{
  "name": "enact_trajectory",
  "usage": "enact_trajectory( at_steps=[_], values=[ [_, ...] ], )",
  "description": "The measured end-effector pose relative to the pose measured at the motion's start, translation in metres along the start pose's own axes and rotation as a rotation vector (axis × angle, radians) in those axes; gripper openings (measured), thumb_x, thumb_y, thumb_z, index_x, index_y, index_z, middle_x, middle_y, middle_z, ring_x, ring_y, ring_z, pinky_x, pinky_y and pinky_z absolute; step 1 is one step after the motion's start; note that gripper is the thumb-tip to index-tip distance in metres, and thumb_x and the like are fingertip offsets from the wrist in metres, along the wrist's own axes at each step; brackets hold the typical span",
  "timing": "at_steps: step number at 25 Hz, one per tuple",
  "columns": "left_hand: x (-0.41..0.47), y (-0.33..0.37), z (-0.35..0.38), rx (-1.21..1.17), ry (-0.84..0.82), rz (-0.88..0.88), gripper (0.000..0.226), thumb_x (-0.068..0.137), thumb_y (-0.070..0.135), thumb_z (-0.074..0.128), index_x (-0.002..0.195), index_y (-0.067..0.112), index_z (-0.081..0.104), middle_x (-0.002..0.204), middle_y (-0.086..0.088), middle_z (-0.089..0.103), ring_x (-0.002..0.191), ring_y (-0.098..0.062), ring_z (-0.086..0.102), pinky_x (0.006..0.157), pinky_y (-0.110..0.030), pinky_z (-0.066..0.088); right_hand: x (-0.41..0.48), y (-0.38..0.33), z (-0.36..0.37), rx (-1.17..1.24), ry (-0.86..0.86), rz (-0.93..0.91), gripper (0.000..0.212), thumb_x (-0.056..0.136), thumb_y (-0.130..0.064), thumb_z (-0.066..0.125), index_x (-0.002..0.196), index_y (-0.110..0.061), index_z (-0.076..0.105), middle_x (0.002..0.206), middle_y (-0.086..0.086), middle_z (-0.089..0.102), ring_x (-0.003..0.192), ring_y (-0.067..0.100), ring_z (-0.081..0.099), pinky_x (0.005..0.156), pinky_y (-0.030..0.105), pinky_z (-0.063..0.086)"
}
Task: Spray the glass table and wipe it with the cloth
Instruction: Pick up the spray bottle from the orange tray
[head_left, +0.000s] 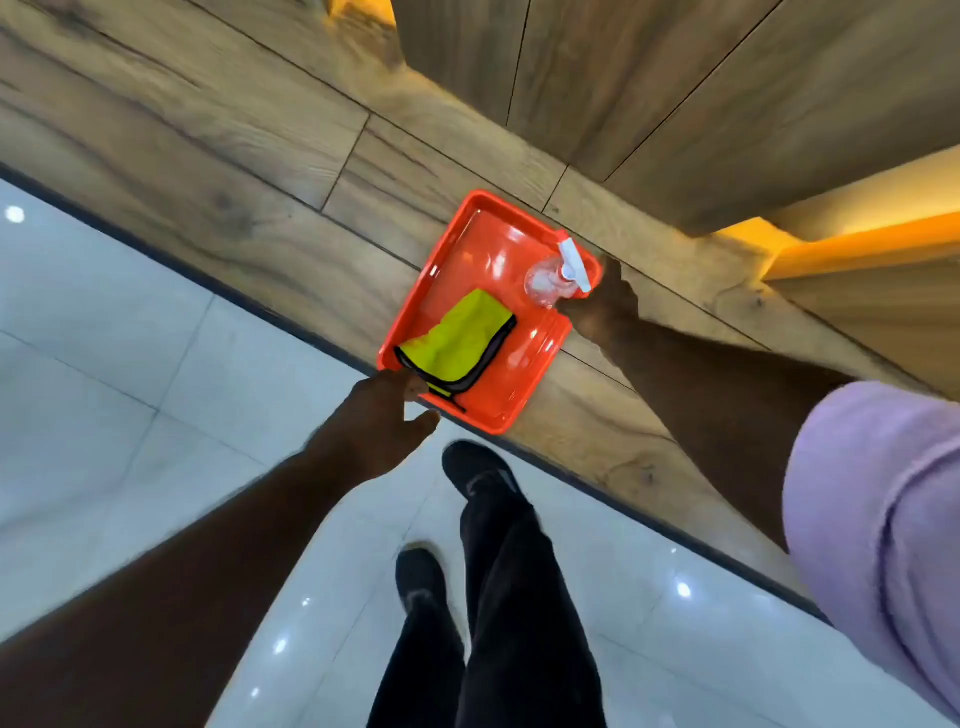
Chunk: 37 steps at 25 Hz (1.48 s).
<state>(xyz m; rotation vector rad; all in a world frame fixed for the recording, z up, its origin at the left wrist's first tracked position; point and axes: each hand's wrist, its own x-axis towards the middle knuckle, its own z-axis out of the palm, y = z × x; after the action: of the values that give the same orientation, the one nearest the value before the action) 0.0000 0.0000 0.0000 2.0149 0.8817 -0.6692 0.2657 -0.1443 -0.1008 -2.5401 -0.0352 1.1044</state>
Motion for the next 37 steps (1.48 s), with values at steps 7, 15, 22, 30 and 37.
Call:
enact_trajectory(
  at_steps=[7,15,22,30,37],
  values=[
    [-0.015,-0.01,0.01,-0.049,0.005,-0.046,0.038,0.096,0.034,0.072,0.13,0.017,0.065,0.127,-0.003,0.068,0.099,-0.008,0.058,0.087,-0.025,0.043,-0.006,0.011,-0.001,-0.147,0.076,-0.255,0.035,0.103,-0.022,0.069,0.137,-0.019,0.068,0.133,0.01,0.071,0.122,0.033,0.067,0.089,0.029,0.045],
    [-0.198,0.045,-0.097,-0.243,0.221,-0.11,0.03,0.097,0.039,0.07,0.122,0.023,0.067,0.113,0.009,0.068,0.098,-0.01,0.065,0.09,-0.036,0.057,-0.24,-0.056,-0.089,0.082,0.073,-0.752,0.045,0.104,-0.028,0.069,0.146,-0.014,0.059,0.135,0.008,0.07,0.122,0.029,0.065,0.102,0.037,0.05],
    [-0.46,0.046,-0.171,-0.601,0.71,-0.261,0.023,0.095,0.04,0.072,0.116,0.03,0.071,0.111,0.018,0.071,0.1,-0.006,0.069,0.079,-0.016,0.054,-0.483,-0.22,-0.112,0.117,-0.421,-1.15,0.032,0.093,-0.05,0.061,0.117,-0.03,0.05,0.103,-0.033,0.067,0.088,-0.005,0.064,0.079,0.011,0.046],
    [-0.692,-0.104,-0.138,-1.029,1.425,-0.62,0.038,0.088,0.038,0.08,0.124,0.035,0.07,0.117,0.018,0.073,0.101,0.0,0.071,0.085,-0.025,0.06,-0.765,-0.333,0.07,-0.288,-0.923,-1.528,0.044,0.093,-0.069,0.06,0.095,-0.026,0.049,0.072,0.002,0.063,0.065,0.017,0.063,0.062,0.023,0.05],
    [-0.866,-0.269,-0.111,-1.05,1.76,-0.715,0.037,0.089,0.042,0.079,0.123,0.031,0.07,0.116,0.019,0.073,0.1,-0.002,0.071,0.083,-0.027,0.061,-0.991,-0.35,0.245,-0.4,-1.093,-1.609,0.046,0.093,-0.048,0.08,0.115,-0.019,0.052,0.071,0.006,0.072,0.069,0.027,0.076,0.071,0.045,0.058]
  ],
)
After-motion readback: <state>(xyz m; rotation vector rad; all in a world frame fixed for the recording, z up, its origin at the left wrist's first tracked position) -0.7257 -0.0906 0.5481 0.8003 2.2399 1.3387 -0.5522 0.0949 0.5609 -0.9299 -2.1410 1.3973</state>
